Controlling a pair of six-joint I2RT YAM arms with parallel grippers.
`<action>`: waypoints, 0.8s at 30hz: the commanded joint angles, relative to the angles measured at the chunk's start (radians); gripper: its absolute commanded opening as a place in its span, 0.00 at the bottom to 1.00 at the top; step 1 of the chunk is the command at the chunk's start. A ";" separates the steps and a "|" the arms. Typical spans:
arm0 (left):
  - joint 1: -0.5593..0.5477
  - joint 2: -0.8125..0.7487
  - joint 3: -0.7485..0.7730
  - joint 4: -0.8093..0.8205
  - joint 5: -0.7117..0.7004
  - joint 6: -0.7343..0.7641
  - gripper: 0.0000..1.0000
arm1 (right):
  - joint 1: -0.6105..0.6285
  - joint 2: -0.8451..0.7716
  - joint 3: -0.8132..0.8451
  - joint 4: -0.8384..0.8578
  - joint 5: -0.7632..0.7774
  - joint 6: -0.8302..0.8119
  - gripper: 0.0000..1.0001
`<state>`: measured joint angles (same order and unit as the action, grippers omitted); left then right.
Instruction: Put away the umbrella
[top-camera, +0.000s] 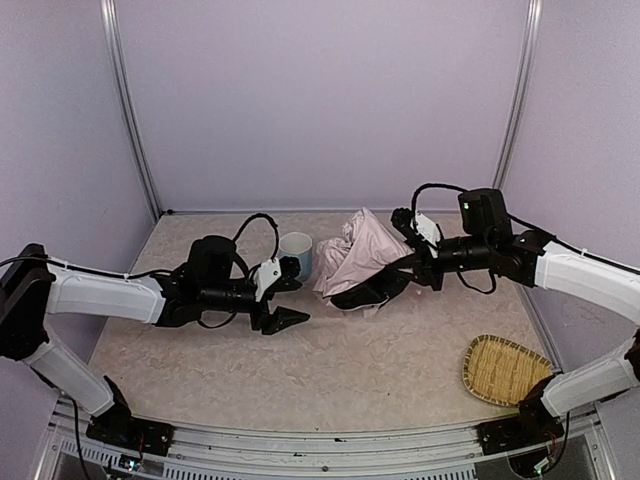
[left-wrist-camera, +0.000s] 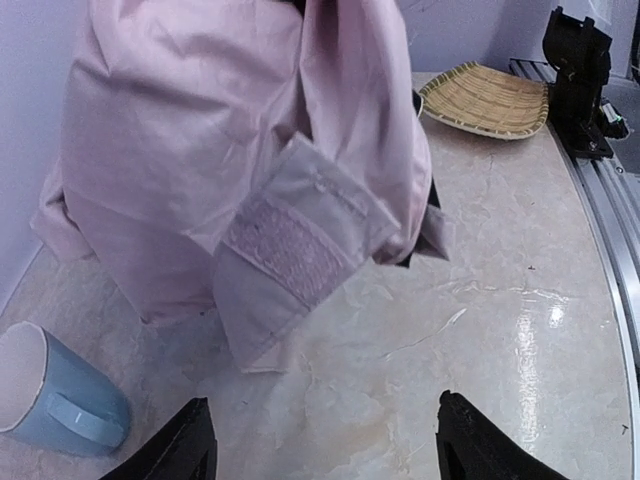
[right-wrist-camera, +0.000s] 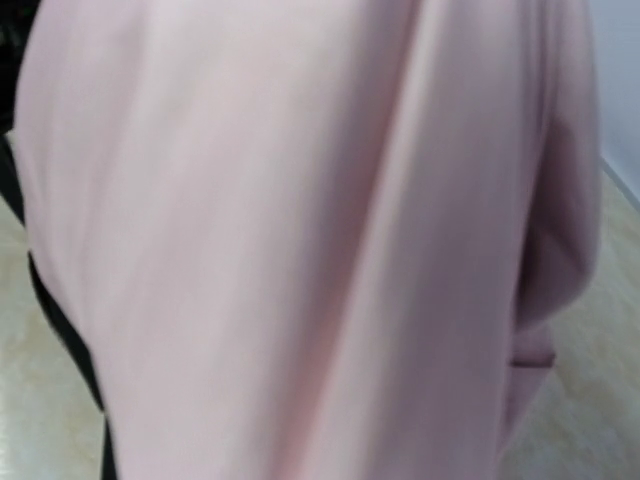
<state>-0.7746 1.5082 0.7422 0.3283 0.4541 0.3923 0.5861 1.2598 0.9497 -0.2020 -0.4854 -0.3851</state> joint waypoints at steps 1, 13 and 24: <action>-0.022 -0.093 0.015 -0.011 -0.026 0.071 0.73 | -0.009 -0.017 0.015 0.021 -0.106 -0.017 0.00; -0.099 0.020 0.110 -0.021 -0.021 0.121 0.55 | -0.009 -0.004 0.023 0.068 -0.170 -0.019 0.00; -0.244 0.055 0.146 0.024 -0.331 0.106 0.00 | -0.078 -0.026 0.032 0.157 0.102 0.083 0.00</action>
<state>-0.9653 1.5951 0.8928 0.3122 0.2798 0.4992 0.5678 1.2613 0.9497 -0.1612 -0.5110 -0.3634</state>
